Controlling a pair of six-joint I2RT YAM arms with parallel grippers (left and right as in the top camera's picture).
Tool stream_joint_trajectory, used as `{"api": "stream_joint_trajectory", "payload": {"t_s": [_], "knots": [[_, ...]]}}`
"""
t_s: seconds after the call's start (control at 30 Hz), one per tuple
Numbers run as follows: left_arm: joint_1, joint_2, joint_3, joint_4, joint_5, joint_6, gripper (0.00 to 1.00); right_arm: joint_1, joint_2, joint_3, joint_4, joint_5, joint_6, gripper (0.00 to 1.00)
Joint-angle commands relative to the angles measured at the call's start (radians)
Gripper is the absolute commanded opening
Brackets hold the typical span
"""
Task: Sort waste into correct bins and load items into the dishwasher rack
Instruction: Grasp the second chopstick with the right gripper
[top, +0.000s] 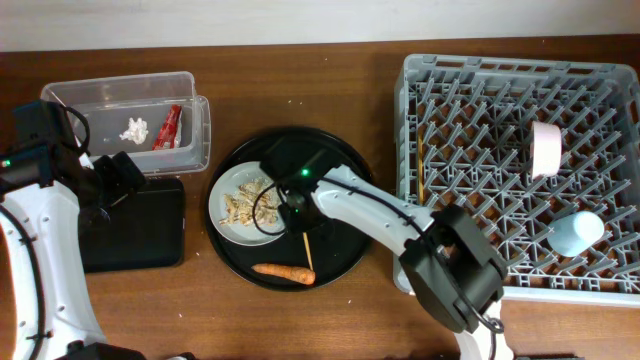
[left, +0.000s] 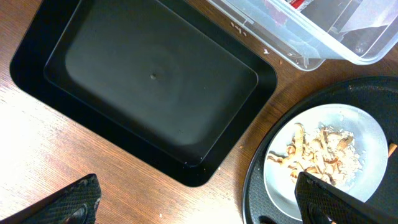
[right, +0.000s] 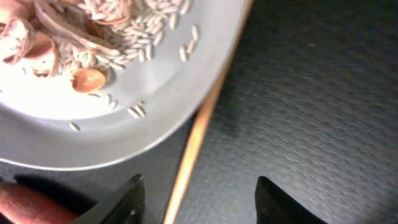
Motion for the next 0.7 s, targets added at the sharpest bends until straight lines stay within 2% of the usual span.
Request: {"api": "stream_joint_trajectory", "payload": {"t_s": [0.0,0.13,0.17,0.2,0.23,0.3,0.37,0.43,0.53,0.67], "knots": [[0.005,-0.008,0.002,-0.001,0.004,-0.014,0.99,0.011,0.043,0.008,0.01,0.01,0.033,0.56],[0.005,-0.008,0.002,-0.001,0.004,-0.014,0.99,0.01,0.077,-0.01,0.011,0.048,0.09,0.55],[0.005,-0.008,0.002,-0.001,0.004,-0.014,0.99,0.01,0.08,-0.01,0.01,0.057,0.103,0.51],[0.005,-0.008,0.002,-0.001,0.004,-0.014,0.99,0.01,0.08,-0.013,0.01,0.059,0.114,0.43],[0.005,-0.008,0.002,-0.001,0.004,-0.014,0.99,0.009,0.08,-0.014,0.01,0.059,0.114,0.29],[0.005,-0.008,0.002,-0.001,0.004,-0.014,0.99,0.009,0.08,-0.014,0.01,0.058,0.121,0.17],[0.005,-0.008,0.002,-0.001,0.004,-0.014,0.99,0.009,0.08,-0.014,0.01,0.058,0.122,0.09],[0.005,-0.008,0.002,-0.001,0.004,-0.014,0.99,0.009,0.08,-0.014,0.01,0.058,0.122,0.04],[0.005,-0.008,0.002,-0.001,0.004,-0.014,0.99,-0.008,0.064,0.024,-0.026,0.058,0.121,0.04],[0.005,-0.008,0.002,-0.001,0.004,-0.014,0.99,-0.134,-0.043,0.166,-0.141,0.062,0.066,0.04]]}}
